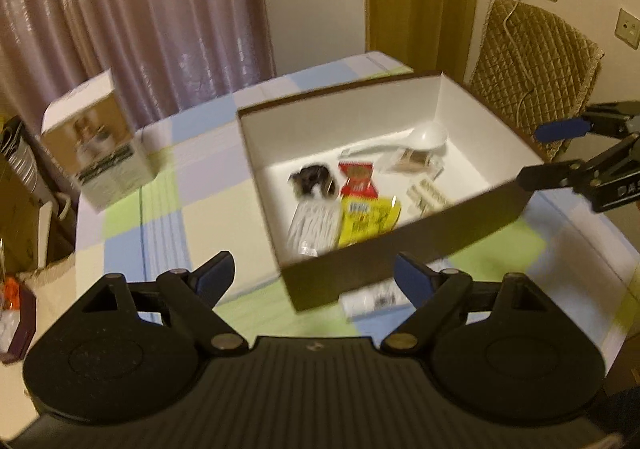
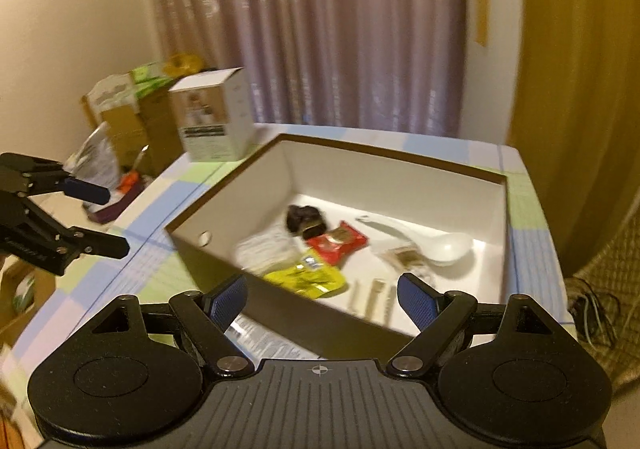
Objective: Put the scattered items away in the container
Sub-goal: 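Withdraw both tools from the box toward the two tubes on the table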
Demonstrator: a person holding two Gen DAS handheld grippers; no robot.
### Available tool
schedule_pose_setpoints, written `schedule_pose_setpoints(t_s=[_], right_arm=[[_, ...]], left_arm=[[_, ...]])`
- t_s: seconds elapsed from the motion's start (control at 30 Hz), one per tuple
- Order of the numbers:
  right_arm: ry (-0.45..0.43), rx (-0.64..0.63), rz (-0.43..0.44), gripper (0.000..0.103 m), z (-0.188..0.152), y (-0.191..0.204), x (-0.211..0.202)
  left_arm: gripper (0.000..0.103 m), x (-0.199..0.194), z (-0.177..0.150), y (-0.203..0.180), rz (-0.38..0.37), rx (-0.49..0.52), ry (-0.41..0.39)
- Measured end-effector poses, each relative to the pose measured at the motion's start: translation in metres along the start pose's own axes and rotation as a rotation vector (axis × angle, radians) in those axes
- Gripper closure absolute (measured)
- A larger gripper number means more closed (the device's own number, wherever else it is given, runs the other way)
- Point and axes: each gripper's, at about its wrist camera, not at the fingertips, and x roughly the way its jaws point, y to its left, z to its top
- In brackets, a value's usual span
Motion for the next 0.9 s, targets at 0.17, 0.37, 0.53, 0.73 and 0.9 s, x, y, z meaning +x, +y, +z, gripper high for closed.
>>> schedule_pose_setpoints(t_s=[0.17,0.37,0.53,0.73,0.9], right_arm=[[0.038,-0.041,0.035,0.015,-0.02,0.011,-0.002],[0.153,0.047,0.001,0.015,-0.049,-0.001,0.018],[0.249,0.16,-0.071,0.015,-0.074,-0.028,0.027],[0.304,0.318,-0.166,0.015,-0.097,-0.072,0.018],[0.335,0.419,-0.24,0.015,-0.114,-0.101,0.004]], left_arm=[[0.026,0.002,-0.034,0.005,-0.012,-0.048,0.051],[0.035,0.018,-0.065,-0.003,-0.062,-0.091,0.113],[0.036,0.041,-0.074,-0.015,-0.117,-0.076,0.132],[0.036,0.07,-0.07,-0.024,-0.185,-0.056,0.132],[0.032,0.096,-0.062,-0.029,-0.241,0.007,0.125]])
